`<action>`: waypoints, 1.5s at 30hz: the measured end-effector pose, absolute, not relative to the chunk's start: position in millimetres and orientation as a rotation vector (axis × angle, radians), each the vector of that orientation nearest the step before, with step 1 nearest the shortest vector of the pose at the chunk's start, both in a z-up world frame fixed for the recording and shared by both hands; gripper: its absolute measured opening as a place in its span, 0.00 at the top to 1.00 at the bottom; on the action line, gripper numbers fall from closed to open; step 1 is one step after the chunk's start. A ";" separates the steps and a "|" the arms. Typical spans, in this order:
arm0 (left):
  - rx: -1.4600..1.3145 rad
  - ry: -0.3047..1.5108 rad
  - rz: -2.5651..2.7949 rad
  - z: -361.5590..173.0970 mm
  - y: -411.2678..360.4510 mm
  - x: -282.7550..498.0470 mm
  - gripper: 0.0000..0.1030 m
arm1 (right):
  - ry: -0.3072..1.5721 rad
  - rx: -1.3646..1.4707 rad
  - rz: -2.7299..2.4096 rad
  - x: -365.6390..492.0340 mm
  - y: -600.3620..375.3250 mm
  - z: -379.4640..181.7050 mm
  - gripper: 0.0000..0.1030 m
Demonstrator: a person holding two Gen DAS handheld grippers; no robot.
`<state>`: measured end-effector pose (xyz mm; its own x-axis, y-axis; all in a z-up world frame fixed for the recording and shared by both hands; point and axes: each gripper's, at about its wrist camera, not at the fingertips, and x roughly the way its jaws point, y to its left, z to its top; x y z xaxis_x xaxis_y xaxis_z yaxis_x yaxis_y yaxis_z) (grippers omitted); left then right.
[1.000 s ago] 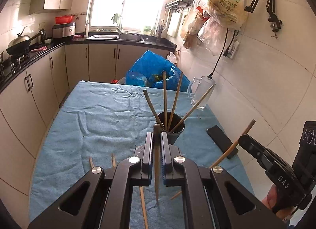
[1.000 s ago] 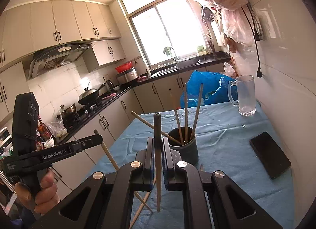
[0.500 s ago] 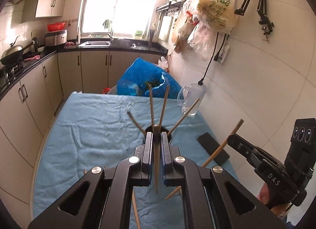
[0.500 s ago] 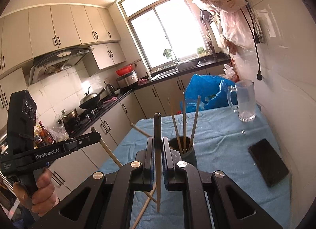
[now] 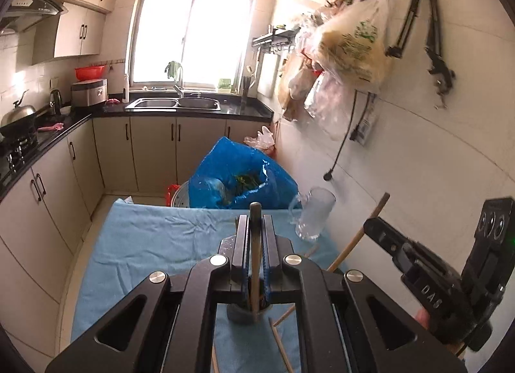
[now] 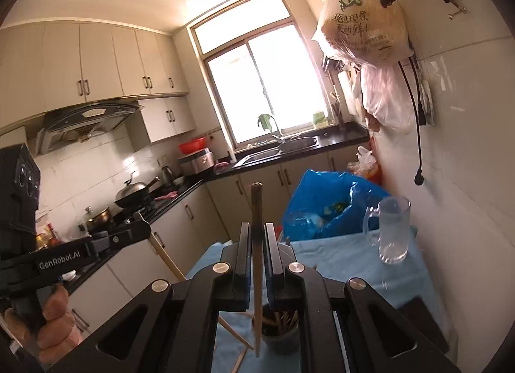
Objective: Organize utensils
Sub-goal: 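Lower both held chopsticks into the black cup and open both grippers, then lower both grippers onto chopsticks on the towel and close on them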
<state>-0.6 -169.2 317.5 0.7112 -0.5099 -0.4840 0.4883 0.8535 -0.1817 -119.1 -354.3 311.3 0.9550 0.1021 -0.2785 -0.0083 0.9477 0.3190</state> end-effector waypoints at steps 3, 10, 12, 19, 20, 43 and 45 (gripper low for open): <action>-0.060 0.578 -0.533 310.9 -175.4 21.2 0.94 | 0.300 0.310 0.031 -99.5 -356.8 308.5 0.93; -0.069 0.688 -0.519 267.4 -184.2 54.2 0.94 | 0.414 0.346 0.025 -55.5 -366.1 270.9 0.92; -0.068 0.697 -0.514 260.7 -183.6 57.3 0.94 | 0.448 0.342 0.033 -48.4 -366.6 260.5 0.91; -0.081 0.670 -0.523 265.3 -171.1 43.5 0.78 | 0.425 0.348 0.051 -68.5 -370.9 265.8 0.61; -0.080 0.650 -0.521 268.6 -165.9 35.6 0.73 | 0.411 0.345 0.050 -75.3 -369.8 269.4 0.53; -0.117 0.880 -0.277 131.4 -15.9 -29.4 0.29 | 0.635 0.645 0.063 -165.1 -371.1 141.2 0.05; -0.138 0.933 -0.265 111.3 -7.5 -23.2 0.29 | 0.681 0.602 0.085 -156.8 -357.1 138.1 0.06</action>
